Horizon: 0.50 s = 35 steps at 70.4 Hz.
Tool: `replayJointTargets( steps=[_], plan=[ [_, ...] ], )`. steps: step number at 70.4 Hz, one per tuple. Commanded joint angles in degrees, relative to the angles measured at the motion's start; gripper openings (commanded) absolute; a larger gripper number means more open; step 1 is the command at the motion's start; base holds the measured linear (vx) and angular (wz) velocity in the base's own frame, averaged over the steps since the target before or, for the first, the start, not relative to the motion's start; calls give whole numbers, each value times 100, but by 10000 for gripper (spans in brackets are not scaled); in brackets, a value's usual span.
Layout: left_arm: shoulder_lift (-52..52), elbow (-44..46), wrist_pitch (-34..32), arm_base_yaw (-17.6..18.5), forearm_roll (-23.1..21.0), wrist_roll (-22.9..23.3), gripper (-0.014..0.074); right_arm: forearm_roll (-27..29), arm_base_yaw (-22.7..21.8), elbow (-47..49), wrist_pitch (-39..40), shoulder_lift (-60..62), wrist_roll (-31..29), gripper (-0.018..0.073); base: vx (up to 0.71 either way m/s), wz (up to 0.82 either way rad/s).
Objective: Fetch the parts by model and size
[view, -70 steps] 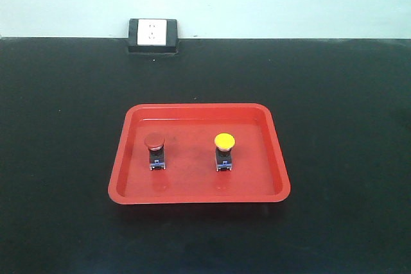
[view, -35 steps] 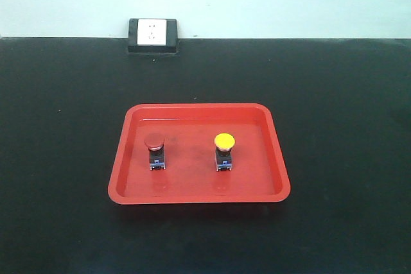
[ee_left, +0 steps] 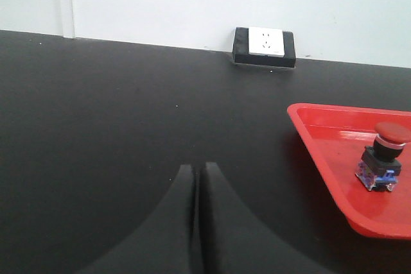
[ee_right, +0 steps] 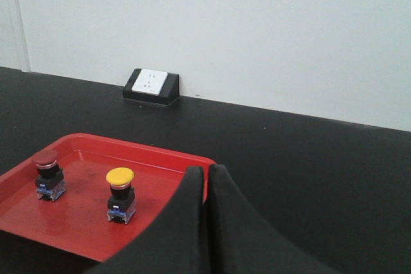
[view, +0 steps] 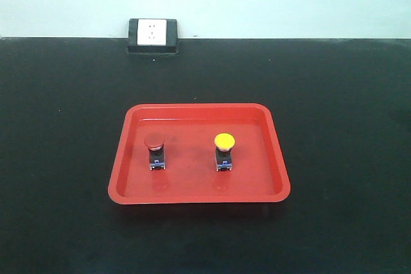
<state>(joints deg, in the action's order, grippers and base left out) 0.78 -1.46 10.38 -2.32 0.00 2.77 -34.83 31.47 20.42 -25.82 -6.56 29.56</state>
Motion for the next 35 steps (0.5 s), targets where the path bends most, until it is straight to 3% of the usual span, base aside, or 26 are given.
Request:
replayJointTargets(
  steps=[1,26,31,35],
  plan=[
    [41,32,-458,-8,-45,32,-6,-151,-11,148,379,-121,-33,-2,0,0],
    [41,32,-458,-8,-45,32,-6,-108,-49,148,544,-121,-33,-2,0,0],
    [41,32,-458,-8,-45,32,-6,203,-225,142,687,-166,-212,-2,0,0],
    [41,32,-458,-8,-45,32,-6,684,-520,142,693,-263,-686,-2,0,0]
  ],
)
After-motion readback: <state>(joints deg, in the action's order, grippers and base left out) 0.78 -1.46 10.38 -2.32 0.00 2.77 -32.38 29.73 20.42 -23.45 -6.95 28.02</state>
